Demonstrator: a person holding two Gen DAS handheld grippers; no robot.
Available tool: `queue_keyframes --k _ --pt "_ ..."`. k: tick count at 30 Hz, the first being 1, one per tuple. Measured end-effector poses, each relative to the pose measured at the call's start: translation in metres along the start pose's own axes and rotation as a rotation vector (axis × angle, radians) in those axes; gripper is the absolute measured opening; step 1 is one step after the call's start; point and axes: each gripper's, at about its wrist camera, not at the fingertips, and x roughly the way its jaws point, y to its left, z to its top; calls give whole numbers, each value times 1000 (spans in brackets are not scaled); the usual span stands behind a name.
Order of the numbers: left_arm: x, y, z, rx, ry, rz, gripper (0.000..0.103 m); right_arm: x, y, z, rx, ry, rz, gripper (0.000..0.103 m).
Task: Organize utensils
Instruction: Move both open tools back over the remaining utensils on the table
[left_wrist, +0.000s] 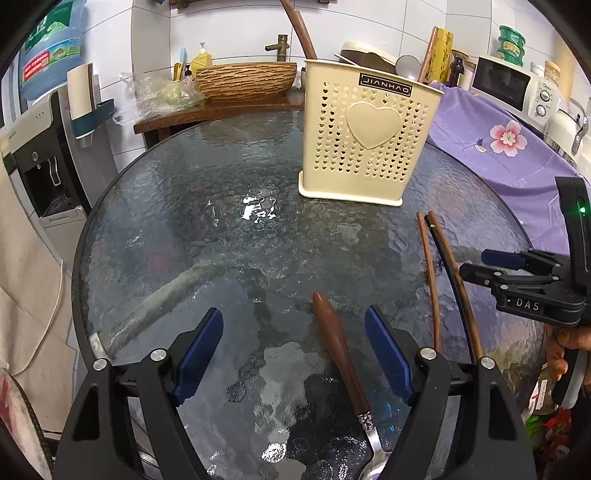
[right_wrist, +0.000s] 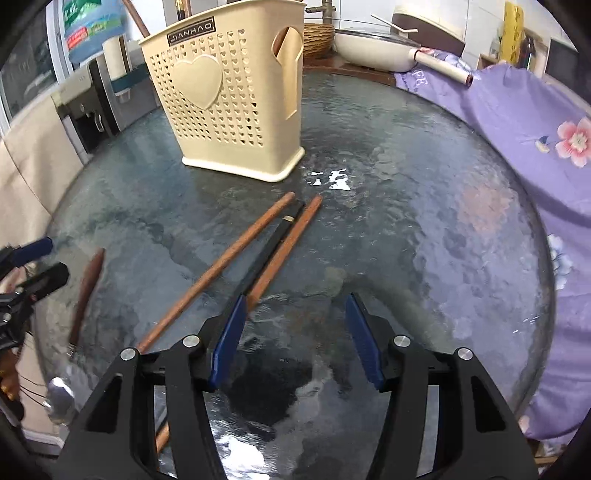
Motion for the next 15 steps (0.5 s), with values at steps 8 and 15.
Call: queue_keyframes --k 8,15 --pt "3 -8 -5 16 26 -19 68 5 -16 6 101 13 62 52" --pt "4 -7 -6 11 29 -18 68 9 -4 8 51 12 43 51"
